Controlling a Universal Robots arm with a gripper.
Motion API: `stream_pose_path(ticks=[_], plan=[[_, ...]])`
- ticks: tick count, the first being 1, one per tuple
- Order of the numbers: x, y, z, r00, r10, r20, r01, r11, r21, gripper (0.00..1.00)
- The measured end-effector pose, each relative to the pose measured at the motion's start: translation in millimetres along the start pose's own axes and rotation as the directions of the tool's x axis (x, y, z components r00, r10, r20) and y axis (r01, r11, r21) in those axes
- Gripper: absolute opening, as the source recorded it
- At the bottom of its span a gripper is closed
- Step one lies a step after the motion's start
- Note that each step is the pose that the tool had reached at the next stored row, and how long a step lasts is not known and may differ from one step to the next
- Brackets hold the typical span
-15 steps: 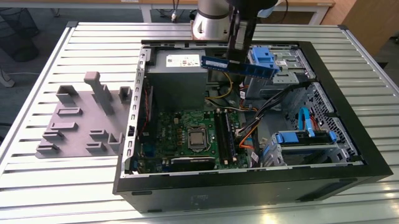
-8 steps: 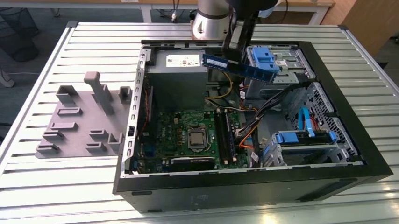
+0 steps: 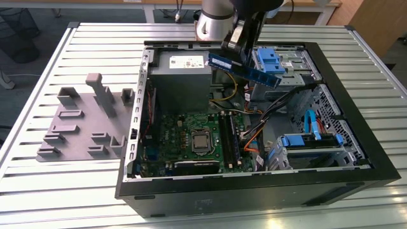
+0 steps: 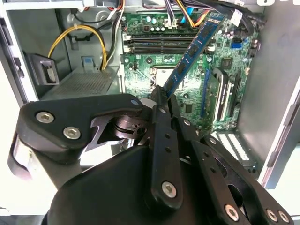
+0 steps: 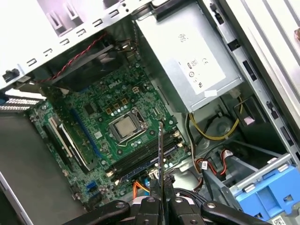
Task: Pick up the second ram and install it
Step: 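Insert the second ram into the second slot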
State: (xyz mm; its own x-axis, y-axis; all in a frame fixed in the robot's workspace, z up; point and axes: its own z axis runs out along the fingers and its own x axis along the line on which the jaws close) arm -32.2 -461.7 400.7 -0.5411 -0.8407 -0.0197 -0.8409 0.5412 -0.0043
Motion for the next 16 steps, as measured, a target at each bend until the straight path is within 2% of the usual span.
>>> stream_pose_path(ticks=[8,16], plan=[[0.0,0.0,0.1,0.9981,0.061,-0.0003,-0.061,0.9981,0.0012,0.14],[0.0,0.0,0.3,0.9904,0.138,-0.0004,-0.138,0.9904,0.0027,0.14]])
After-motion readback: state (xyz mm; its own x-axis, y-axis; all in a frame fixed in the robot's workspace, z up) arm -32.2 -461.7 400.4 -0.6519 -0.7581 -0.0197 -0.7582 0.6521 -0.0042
